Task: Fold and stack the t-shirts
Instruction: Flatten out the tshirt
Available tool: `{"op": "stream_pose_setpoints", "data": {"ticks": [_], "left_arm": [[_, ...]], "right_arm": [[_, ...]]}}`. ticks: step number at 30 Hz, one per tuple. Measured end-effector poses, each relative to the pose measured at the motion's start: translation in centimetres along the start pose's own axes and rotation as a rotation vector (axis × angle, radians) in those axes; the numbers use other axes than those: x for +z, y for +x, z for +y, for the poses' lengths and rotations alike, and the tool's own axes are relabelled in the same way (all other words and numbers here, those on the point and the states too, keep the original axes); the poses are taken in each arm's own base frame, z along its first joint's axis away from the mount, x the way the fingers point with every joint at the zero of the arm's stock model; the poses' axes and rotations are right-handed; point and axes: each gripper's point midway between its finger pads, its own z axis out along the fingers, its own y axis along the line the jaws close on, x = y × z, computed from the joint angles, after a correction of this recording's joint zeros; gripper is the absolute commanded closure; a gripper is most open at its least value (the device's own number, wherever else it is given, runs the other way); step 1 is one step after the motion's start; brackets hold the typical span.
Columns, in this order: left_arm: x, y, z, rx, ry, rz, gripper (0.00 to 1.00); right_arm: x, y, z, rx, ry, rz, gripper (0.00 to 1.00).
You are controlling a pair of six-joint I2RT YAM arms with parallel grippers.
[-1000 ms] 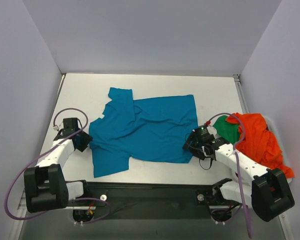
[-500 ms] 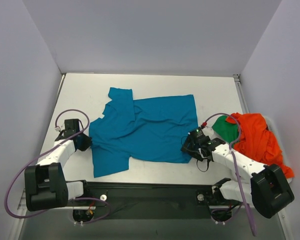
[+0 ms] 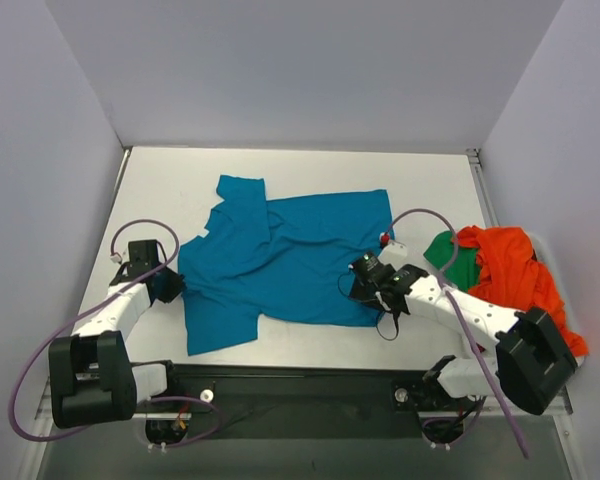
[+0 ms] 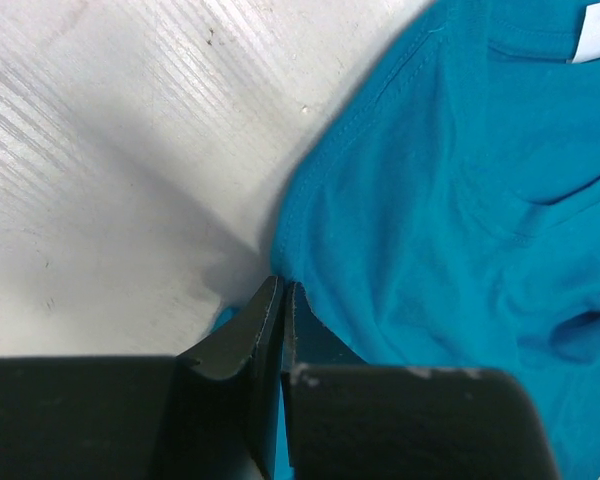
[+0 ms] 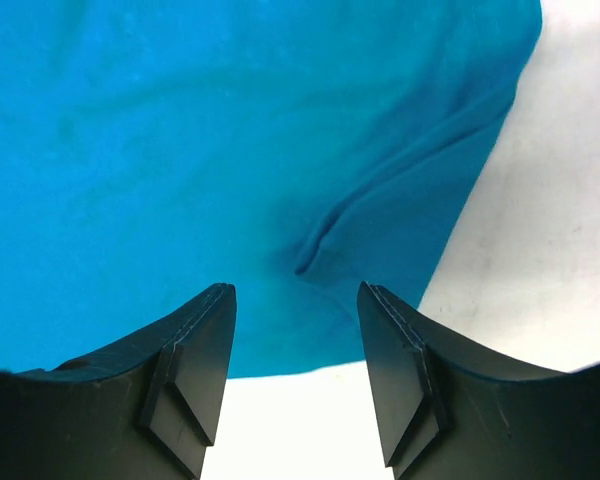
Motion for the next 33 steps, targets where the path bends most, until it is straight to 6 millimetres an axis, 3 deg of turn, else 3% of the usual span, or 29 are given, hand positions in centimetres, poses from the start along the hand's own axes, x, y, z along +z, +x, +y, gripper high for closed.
{"op": "stream_pose_setpoints", "data": {"ticks": [8, 14, 18, 24, 33], "left_arm": [[0.0, 0.1, -0.1, 0.005, 0.007, 0.003, 0.98], [0.0, 0.0, -0.1, 0.017, 0.008, 0.003, 0.74], [-0.3, -0.2, -0.2, 0.030, 0.017, -0.008, 0.66], [-0.6, -0.7, -0.2, 0.042, 0.024, -0.031, 0.55], [0.2, -0.2, 0.4, 0.044, -0.007, -0.003, 0.55]], "right_arm": [[1.2, 0.5, -1.2, -0.069, 0.120, 0.006, 0.52], [1.7, 0.9, -1.0, -0.097, 0.146, 0.022, 0.54], [1.5, 0.7, -0.4, -0.101, 0.134, 0.015, 0.62], [1.7, 0.8, -0.5, -0.105, 0.141, 0.017, 0.67], [1.7, 0.7, -0.5, -0.105, 0.143, 0.015, 0.75]]}}
